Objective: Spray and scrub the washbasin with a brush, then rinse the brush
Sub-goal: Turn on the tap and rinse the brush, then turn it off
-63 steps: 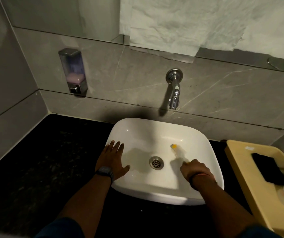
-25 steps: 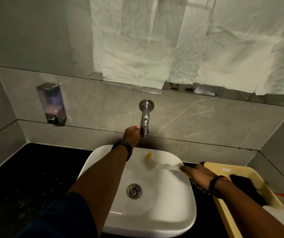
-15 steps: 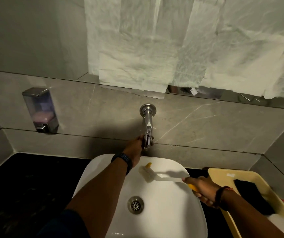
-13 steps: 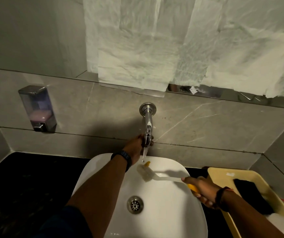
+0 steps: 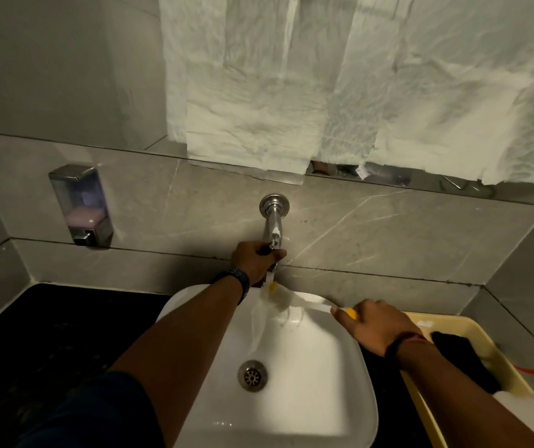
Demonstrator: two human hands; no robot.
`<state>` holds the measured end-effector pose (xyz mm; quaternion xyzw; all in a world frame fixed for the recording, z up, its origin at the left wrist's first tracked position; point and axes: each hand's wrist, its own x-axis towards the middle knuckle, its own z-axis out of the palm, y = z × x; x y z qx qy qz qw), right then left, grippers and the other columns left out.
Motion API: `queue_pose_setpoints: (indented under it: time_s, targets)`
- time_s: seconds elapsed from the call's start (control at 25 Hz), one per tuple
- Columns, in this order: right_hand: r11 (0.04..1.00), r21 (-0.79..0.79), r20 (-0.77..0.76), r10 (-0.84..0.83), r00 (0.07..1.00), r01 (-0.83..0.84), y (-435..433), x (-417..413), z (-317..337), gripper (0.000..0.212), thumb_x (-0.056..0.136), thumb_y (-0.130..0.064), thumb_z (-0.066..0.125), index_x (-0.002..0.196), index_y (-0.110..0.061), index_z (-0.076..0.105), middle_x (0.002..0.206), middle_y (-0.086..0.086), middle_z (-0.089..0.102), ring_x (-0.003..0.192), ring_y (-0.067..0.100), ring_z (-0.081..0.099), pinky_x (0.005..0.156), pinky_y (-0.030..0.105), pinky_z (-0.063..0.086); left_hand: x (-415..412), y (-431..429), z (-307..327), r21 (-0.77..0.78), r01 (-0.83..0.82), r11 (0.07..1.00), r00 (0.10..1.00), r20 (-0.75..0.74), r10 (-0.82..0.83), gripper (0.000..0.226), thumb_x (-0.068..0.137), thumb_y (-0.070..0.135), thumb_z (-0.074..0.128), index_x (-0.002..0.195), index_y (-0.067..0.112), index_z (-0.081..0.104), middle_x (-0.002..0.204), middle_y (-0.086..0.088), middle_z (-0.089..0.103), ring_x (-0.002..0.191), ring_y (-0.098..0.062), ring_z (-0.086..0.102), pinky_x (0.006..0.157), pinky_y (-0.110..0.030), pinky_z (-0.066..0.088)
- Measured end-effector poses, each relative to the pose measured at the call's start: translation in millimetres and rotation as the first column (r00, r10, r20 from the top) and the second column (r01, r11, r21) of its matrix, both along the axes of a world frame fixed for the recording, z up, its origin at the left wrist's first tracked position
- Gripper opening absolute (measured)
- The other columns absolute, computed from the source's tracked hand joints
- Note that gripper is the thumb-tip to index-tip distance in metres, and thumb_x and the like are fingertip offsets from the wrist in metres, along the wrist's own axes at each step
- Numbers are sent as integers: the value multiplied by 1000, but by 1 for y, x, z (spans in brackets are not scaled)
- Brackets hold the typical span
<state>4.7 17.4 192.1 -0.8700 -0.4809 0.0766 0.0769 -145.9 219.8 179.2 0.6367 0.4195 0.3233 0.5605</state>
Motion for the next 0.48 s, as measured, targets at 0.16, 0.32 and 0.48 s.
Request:
queue_pose_setpoints:
  time_s: [0.16,0.32,0.48]
  targets:
    - [988,22,281,142,949,-154,4,-6,6,63,78,-77,24,75,-24,59,76,5,67,71,26,61,59,32,37,-2,-3,5,9,-13,1000,998,-58,14,24,78,31,74,97,17,70,72,2,68,65,-12,63,57,-25,51]
    - [992,-63,-366,-122,923,106,11,-17,6,53,81,-68,43,56,-21,41,50,-3,48,48,19,48,46,24,34,-1,-2,6,13,-1,1000,998,-68,2,27,79,28,73,102,13,69,80,-2,70,76,-18,66,62,-26,53]
    - [888,-379,-747,-460,480,260,-1,-12,6,60,75,-68,46,40,-21,38,41,-5,29,32,11,20,34,19,18,0,3,3,32,16,999,998,-66,-13,32,79,24,73,106,8,68,89,-5,71,83,-18,66,80,-30,52]
